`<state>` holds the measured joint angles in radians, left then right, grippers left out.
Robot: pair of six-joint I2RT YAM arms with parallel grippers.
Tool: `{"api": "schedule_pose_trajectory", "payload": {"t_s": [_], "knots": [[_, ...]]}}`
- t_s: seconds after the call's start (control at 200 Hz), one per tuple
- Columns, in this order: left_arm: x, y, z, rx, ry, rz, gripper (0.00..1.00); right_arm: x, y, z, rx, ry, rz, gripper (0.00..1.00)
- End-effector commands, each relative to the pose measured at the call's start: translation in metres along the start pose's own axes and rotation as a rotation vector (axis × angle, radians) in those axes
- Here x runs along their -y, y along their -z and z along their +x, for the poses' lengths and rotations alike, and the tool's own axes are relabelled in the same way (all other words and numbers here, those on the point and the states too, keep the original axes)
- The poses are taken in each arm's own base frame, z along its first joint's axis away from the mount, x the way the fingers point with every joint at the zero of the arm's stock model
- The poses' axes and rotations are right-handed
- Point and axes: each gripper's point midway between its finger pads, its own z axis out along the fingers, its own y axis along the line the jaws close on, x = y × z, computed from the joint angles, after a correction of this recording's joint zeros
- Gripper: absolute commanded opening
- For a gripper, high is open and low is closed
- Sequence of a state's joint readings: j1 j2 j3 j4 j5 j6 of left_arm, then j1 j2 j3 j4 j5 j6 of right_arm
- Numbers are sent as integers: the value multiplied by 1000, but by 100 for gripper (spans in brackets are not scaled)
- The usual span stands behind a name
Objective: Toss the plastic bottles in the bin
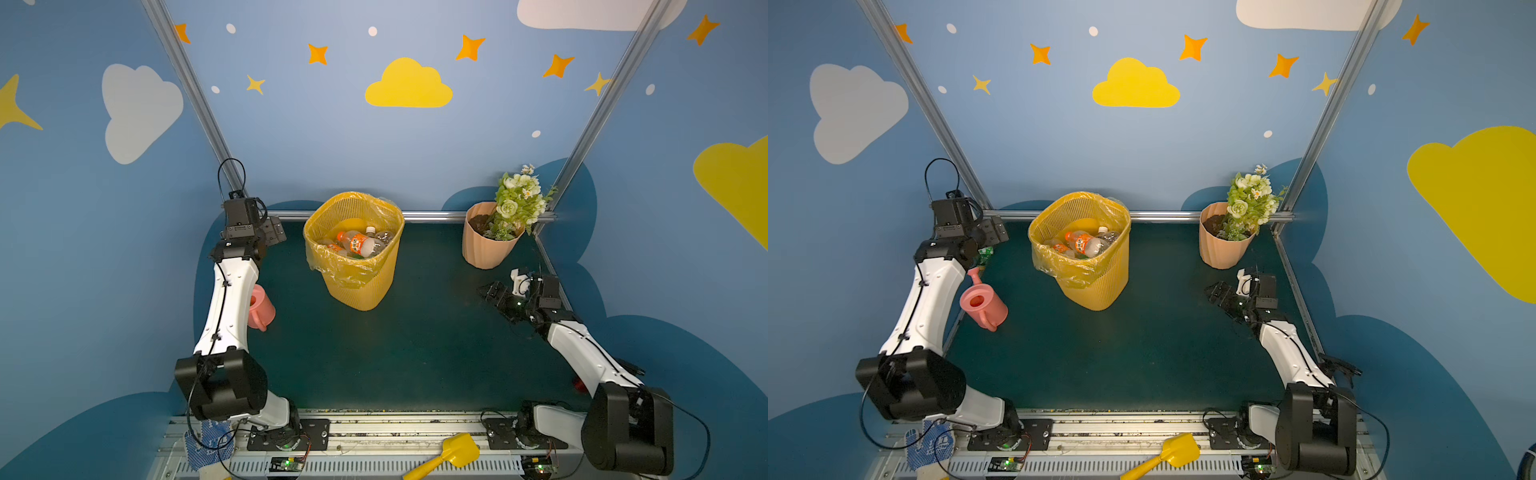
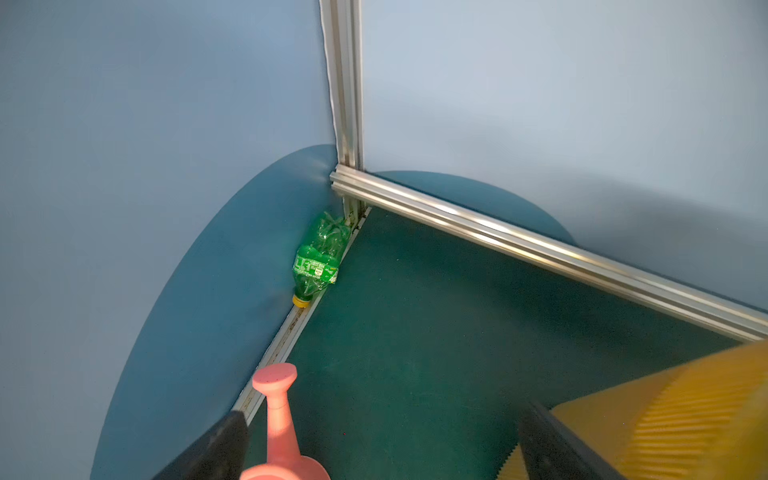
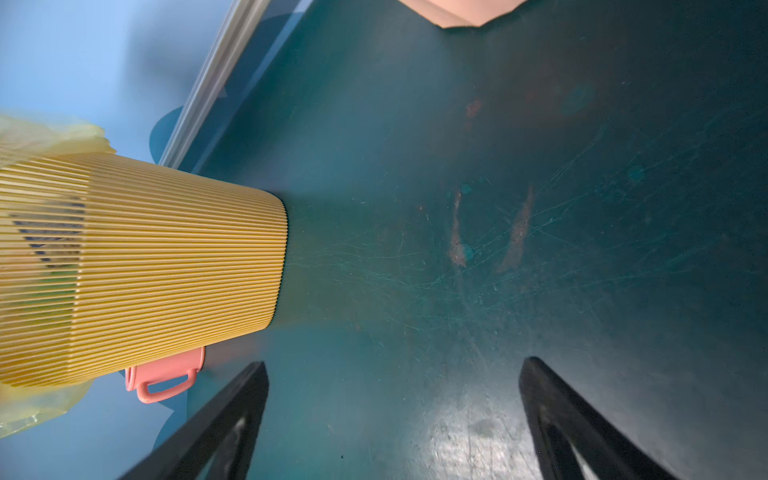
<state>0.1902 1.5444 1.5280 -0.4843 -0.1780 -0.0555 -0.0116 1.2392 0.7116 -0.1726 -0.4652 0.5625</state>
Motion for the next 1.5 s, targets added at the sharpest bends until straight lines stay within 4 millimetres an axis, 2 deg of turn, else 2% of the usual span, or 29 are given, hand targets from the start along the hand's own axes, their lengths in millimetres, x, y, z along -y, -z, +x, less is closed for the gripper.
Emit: {"api": "schedule_pose_trajectory", "payload": {"t_s": [0.0, 0.16, 0.24, 0.355, 0.661, 0.871, 1.056, 1.196, 1.492], "knots": [[-13, -29, -8, 36, -31, -100, 100, -12, -2, -17, 18, 45, -30, 94], [-23, -75, 0, -1, -70, -218, 100, -10, -10, -24, 5, 32, -16, 94], [-21, -95, 5, -17, -106, -237, 100, -9, -16, -28, -2, 10, -13, 94], [-19, -120, 11, -12, -136, -239, 100, -8, -24, -32, -19, -6, -8, 94], [-29, -184, 23, -55, -173, -285, 100, -11, -44, -40, -50, 7, 21, 93], [-30, -215, 21, -26, -204, -311, 100, -6, -57, -42, -70, -16, 52, 93], [-44, -245, 26, -72, -188, -336, 100, -12, -64, -48, -87, -3, 72, 93], [-47, -258, 25, -51, -205, -349, 100, -12, -70, -49, -101, 0, 90, 93], [-65, -280, 38, -69, -208, -355, 98, -13, -82, -47, -124, -1, 114, 93]]}}
